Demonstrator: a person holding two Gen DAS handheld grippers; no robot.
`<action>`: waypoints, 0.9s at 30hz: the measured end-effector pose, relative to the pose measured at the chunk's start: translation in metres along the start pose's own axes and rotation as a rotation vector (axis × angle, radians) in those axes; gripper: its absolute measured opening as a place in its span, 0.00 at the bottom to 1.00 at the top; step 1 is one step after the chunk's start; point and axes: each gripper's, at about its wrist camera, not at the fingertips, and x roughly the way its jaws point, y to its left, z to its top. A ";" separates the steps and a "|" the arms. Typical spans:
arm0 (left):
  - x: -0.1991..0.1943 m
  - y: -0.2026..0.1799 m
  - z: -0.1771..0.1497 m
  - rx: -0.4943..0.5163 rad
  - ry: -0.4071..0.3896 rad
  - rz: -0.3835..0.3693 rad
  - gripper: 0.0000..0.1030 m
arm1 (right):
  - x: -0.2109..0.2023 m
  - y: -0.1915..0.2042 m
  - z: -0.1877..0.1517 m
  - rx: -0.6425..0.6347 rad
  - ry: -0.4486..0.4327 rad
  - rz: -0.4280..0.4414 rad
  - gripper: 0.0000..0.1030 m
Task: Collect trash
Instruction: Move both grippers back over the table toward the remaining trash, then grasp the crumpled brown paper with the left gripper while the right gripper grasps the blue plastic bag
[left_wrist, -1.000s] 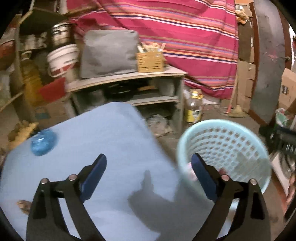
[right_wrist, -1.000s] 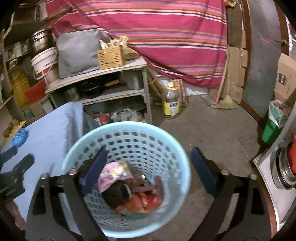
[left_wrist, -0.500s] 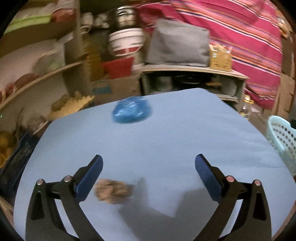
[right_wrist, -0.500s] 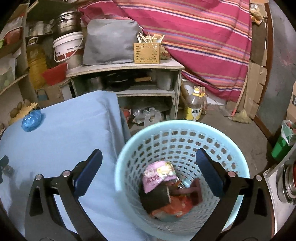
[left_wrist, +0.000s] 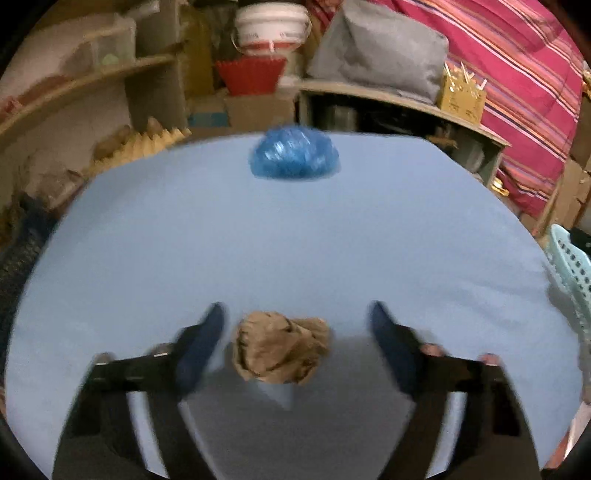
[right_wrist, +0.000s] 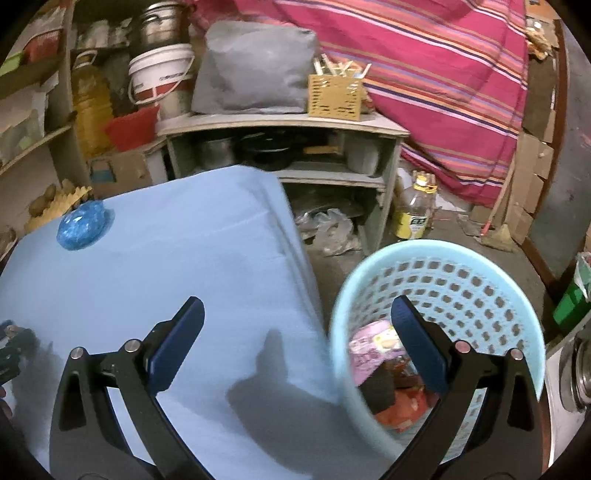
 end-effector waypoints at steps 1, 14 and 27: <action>0.005 0.001 -0.001 -0.003 0.030 -0.010 0.59 | 0.001 0.005 0.000 -0.004 0.003 0.008 0.96; -0.004 0.041 0.034 0.009 -0.071 0.039 0.47 | 0.009 0.098 0.001 -0.123 0.000 0.118 0.96; -0.045 0.156 0.078 -0.171 -0.260 0.206 0.47 | 0.092 0.279 0.072 -0.203 0.040 0.258 0.96</action>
